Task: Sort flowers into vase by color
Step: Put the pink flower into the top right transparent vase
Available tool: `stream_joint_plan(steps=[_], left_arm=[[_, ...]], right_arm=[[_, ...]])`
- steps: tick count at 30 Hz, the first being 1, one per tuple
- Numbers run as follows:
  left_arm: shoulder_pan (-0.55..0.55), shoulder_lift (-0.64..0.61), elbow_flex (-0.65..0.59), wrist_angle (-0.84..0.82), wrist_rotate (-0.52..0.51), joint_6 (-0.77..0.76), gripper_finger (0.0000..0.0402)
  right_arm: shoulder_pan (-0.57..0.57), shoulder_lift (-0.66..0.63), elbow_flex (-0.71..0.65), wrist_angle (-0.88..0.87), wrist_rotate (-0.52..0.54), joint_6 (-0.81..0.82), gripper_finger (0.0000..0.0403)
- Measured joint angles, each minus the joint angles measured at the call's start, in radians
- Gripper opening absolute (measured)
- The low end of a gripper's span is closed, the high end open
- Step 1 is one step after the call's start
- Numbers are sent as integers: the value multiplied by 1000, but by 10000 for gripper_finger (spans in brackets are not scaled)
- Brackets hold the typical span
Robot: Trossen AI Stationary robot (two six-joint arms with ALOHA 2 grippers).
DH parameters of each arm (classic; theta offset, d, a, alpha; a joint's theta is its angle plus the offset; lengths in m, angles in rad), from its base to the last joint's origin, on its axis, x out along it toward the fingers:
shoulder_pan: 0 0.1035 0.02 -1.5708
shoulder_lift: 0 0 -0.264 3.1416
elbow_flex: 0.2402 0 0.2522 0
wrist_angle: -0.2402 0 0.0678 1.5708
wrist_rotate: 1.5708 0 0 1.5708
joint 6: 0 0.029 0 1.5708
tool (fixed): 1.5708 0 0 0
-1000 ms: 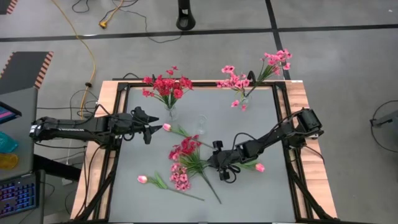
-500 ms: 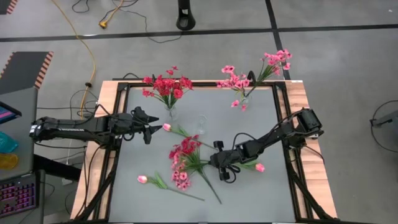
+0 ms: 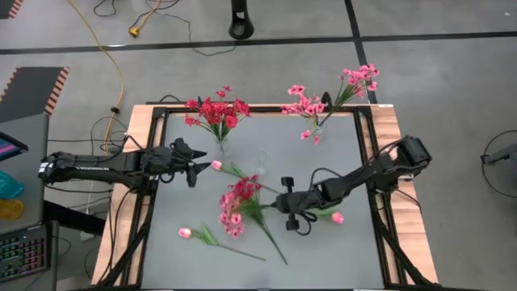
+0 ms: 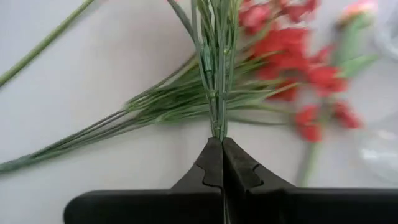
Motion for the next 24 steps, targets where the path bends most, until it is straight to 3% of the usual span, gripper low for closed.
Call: stream_joint_plan(steps=[11, 18, 24], left_arm=[[-19, 0, 0, 254, -8, 165, 210], [-64, 0, 0, 292, -9, 184, 210], [-86, 0, 0, 292, -11, 184, 210]], right_arm=[[-1, -274, 0, 43, 60, -26, 19], [7, -403, 0, 126, 76, -113, 19], [54, -550, 0, 142, 214, -219, 19]])
